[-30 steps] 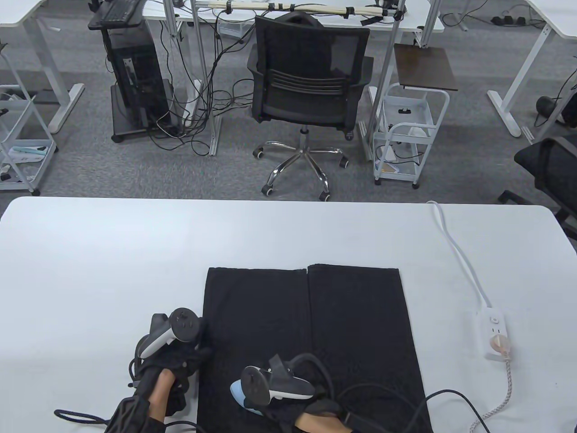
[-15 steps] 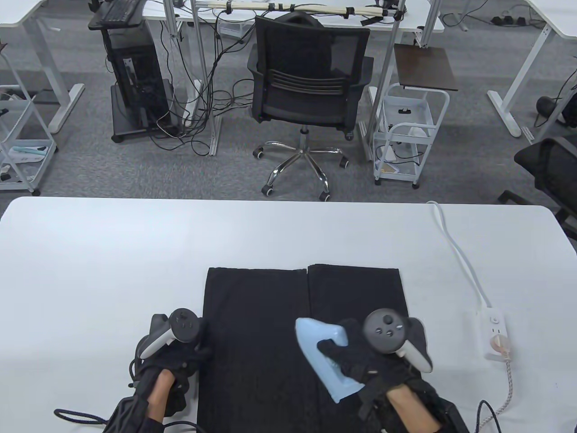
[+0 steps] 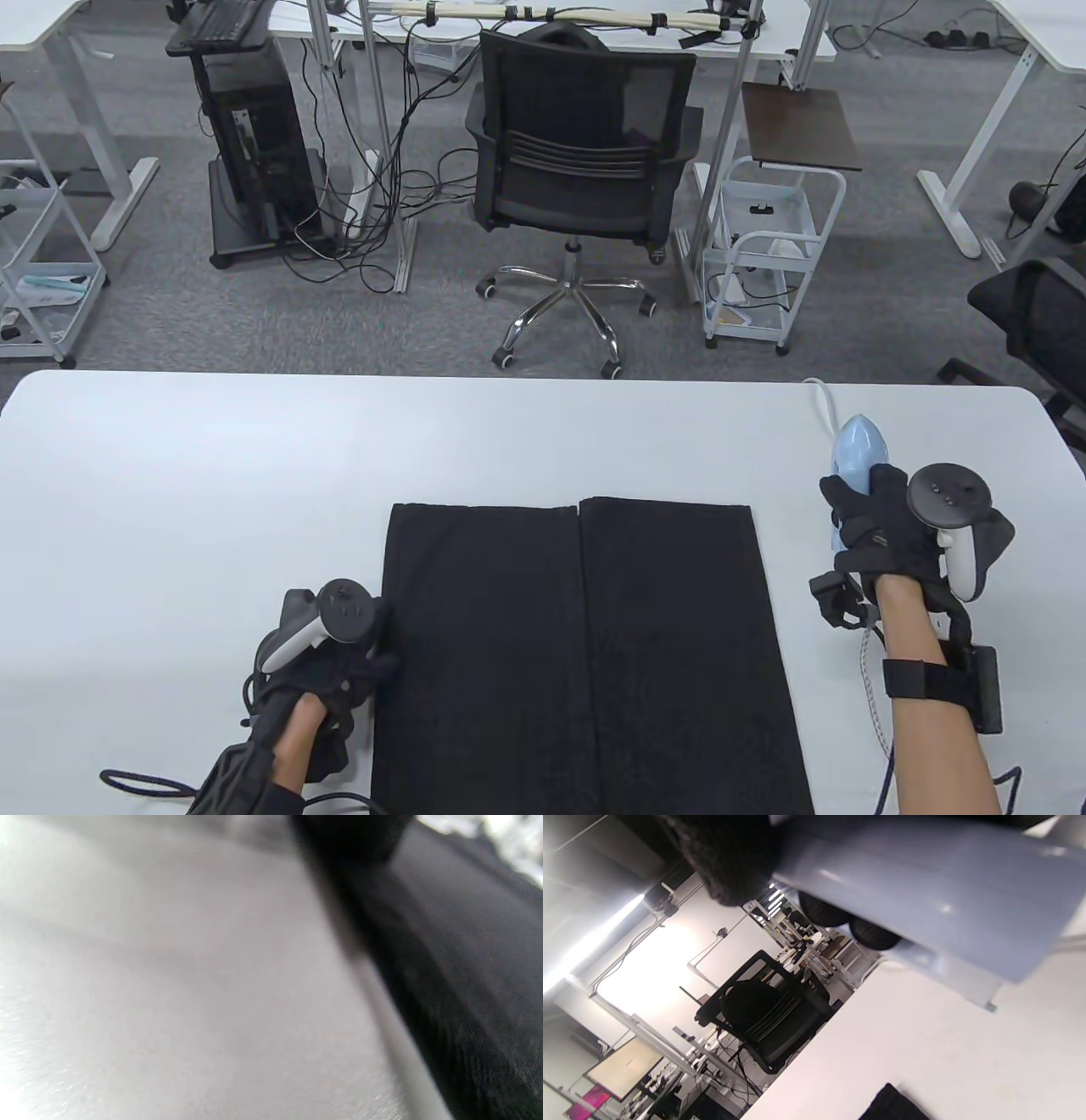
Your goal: Iron trousers with electric iron on table
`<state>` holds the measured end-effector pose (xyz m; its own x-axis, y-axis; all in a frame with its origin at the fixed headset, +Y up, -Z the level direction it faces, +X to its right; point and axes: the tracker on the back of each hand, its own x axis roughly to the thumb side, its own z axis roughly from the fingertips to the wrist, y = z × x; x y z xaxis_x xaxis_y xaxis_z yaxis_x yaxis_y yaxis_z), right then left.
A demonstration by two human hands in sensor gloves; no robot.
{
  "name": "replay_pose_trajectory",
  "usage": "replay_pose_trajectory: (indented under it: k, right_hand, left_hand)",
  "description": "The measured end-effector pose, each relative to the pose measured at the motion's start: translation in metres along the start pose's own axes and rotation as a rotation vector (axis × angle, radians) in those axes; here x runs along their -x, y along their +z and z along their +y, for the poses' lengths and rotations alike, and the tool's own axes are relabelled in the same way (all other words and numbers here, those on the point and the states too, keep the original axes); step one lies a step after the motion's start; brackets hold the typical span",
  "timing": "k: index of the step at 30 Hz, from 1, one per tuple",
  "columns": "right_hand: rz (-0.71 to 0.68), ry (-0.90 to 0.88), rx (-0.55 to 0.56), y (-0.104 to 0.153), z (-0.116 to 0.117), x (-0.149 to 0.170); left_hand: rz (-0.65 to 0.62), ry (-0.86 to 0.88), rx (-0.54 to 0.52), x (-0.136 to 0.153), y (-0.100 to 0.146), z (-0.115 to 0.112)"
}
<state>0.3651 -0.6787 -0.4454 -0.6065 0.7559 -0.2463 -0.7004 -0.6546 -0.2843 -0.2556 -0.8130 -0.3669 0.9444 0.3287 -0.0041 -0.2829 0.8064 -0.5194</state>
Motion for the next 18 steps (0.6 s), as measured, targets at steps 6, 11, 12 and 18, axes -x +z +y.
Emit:
replay_pose_trajectory:
  k: [6,11,12,18]
  right_hand:
    - [0.014,-0.113,-0.015,-0.009,0.035,0.044]
    - [-0.017,-0.175,-0.008,-0.002,0.046,0.065]
    - [-0.024,-0.163,-0.009,0.002,0.047,0.068]
    - [-0.023,-0.035,-0.042,0.022,0.057,0.074]
  left_hand:
    - [0.0,0.003,-0.002,0.0,0.0,0.0]
    - [-0.001,0.004,-0.004,0.0,0.0,0.0]
    - [-0.001,0.004,-0.004,0.001,0.0,0.0]
    - [0.0,0.003,-0.005,0.001,0.0,0.0]
